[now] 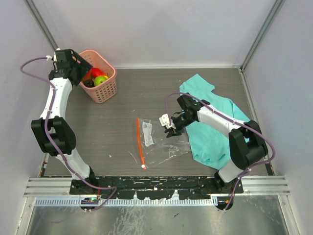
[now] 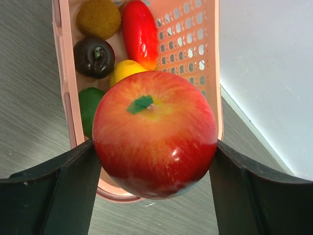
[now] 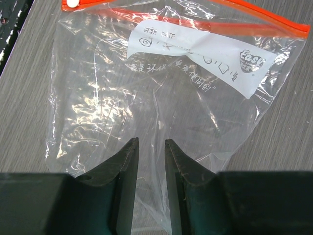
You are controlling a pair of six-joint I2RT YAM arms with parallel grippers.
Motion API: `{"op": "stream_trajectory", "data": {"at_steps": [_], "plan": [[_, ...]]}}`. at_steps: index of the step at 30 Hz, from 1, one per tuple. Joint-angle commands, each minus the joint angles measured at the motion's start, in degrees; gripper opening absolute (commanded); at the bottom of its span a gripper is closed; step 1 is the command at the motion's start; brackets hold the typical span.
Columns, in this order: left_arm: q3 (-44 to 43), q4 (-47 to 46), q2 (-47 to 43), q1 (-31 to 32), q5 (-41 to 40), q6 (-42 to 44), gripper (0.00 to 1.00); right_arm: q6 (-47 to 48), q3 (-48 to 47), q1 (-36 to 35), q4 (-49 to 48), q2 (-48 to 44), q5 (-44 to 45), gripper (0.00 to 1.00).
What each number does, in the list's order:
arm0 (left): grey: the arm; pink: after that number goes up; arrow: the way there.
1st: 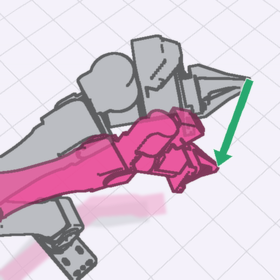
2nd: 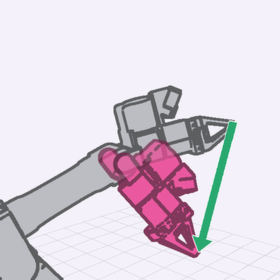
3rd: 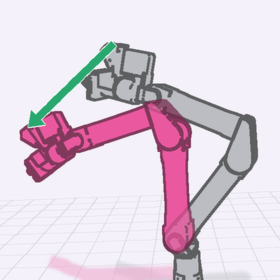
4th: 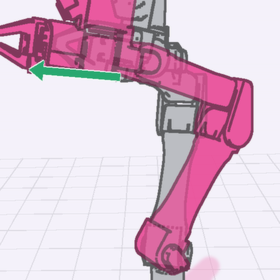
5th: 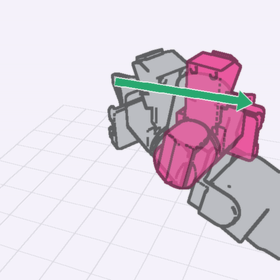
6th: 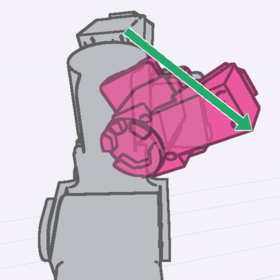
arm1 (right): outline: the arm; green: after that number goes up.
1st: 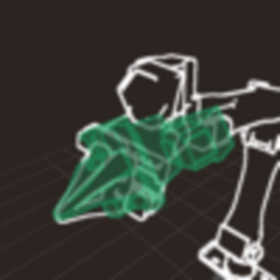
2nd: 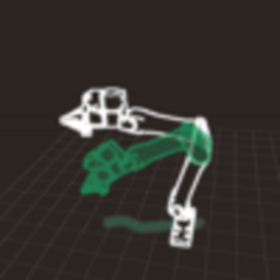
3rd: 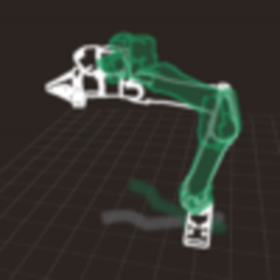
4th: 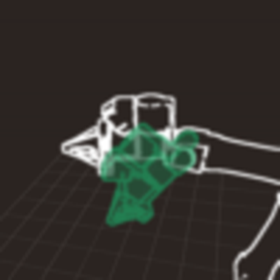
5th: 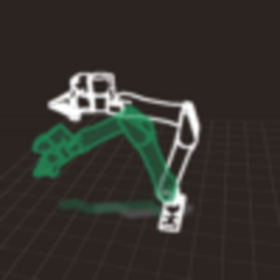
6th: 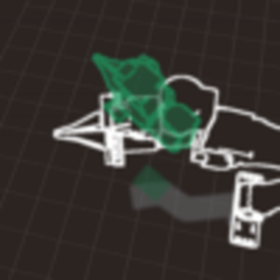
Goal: Open the zip-top bag and remove the fake food
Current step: Place the fake fruit in the bin.
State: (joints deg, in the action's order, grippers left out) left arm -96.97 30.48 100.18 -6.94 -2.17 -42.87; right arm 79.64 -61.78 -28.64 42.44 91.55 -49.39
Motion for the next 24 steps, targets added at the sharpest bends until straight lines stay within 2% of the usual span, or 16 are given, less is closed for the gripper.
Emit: {"op": "stream_trajectory", "data": {"at_steps": [1,2,5,11,17,20,24], "plan": [[-4.70,2.19,1.14,-0.12,-1.21,-0.24,0.47,0.96,-0.10,0.25,-0.96,-2.34,-1.15,0.34],[-5.35,2.70,1.67,0.10,-1.90,-0.03,0.58,1.00,-0.10,0.25,-0.96,-2.34,-1.06,0.34],[-7.36,4.37,2.48,0.63,-4.47,1.12,0.99,0.96,-0.09,0.21,-0.95,-2.34,-0.98,0.34],[-7.55,3.53,1.94,0.96,-4.29,2.49,0.98,0.94,-0.01,0.25,-0.95,-2.08,-0.89,0.34],[-3.29,-0.03,-2.67,0.96,-3.08,3.35,0.98,0.80,-0.05,0.35,-0.99,-2.42,-0.87,0.34],[3.39,-6.32,-8.02,0.97,-0.33,4.29,0.98,0.76,-0.10,0.56,-0.95,-2.60,-0.97,0.34],[17.79,-19.74,-18.64,0.96,6.89,5.22,0.98,0.70,-0.16,0.98,-0.87,-2.85,-1.00,0.34]]}}
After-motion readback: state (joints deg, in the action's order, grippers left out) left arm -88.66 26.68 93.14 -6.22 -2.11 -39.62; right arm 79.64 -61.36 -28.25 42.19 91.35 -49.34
